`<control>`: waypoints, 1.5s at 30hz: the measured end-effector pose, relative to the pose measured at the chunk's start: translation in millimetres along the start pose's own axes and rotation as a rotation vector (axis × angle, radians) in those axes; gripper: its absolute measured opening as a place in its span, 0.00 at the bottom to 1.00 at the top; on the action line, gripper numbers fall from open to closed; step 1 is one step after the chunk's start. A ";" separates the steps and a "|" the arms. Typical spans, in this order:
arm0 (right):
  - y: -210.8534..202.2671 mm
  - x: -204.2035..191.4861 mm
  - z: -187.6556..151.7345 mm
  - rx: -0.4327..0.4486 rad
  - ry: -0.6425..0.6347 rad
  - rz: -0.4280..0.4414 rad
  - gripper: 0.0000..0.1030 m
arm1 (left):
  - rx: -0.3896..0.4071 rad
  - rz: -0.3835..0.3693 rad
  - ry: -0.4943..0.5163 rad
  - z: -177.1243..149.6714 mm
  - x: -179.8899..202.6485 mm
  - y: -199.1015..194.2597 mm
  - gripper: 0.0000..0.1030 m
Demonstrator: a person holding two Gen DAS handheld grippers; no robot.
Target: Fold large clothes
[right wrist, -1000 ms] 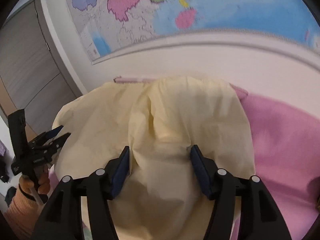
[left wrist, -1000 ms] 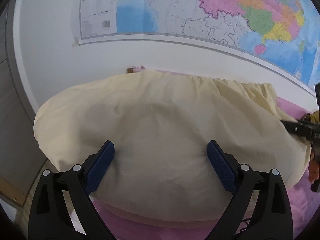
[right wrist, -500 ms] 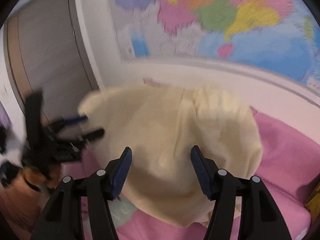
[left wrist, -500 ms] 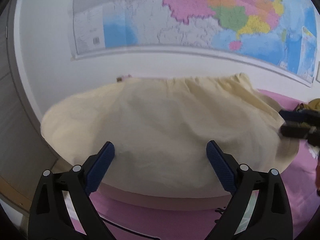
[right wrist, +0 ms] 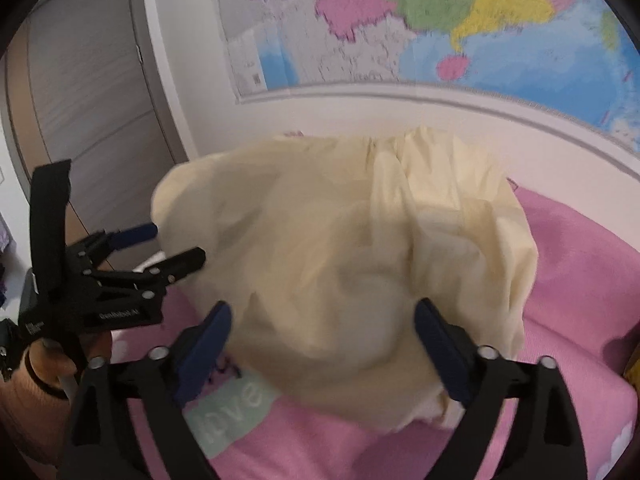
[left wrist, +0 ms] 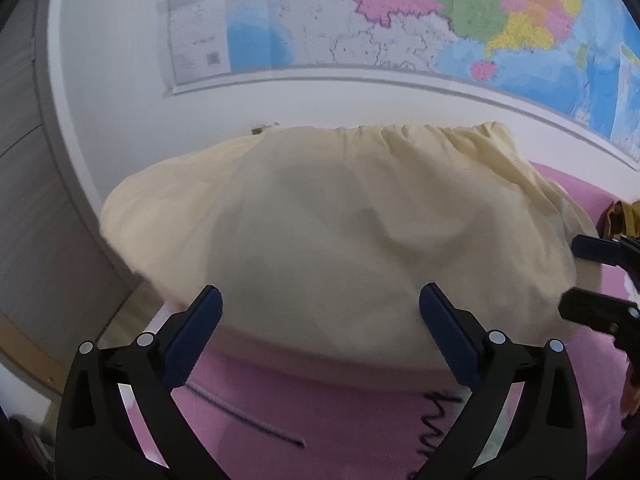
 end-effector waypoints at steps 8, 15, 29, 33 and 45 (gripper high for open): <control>-36.2 -15.5 -35.9 0.060 0.013 -0.069 0.94 | -0.128 -0.036 -0.089 -35.3 13.0 -53.6 0.95; -54.4 -25.9 -64.3 0.048 0.017 -0.078 0.94 | -0.144 -0.062 -0.137 -56.4 18.6 -80.9 0.95; -80.9 -37.8 -78.9 0.072 -0.003 -0.084 0.94 | -0.164 -0.050 -0.150 -74.1 24.0 -104.5 0.95; -85.6 -39.3 -82.5 0.077 -0.003 -0.085 0.94 | -0.157 -0.042 -0.147 -75.1 24.8 -110.2 0.95; -94.1 -40.1 -83.1 0.094 0.002 -0.088 0.94 | -0.152 -0.040 -0.138 -74.9 31.1 -117.7 0.95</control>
Point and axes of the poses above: each gripper's, at about its wrist camera, not at the fingertips, and y roughly the way its jaws point, x to its right, z to its top, the point moved 8 cm from there along y, roughly the way its jaws point, and after that the axes turned 1 degree about x, right-handed, at the moved point
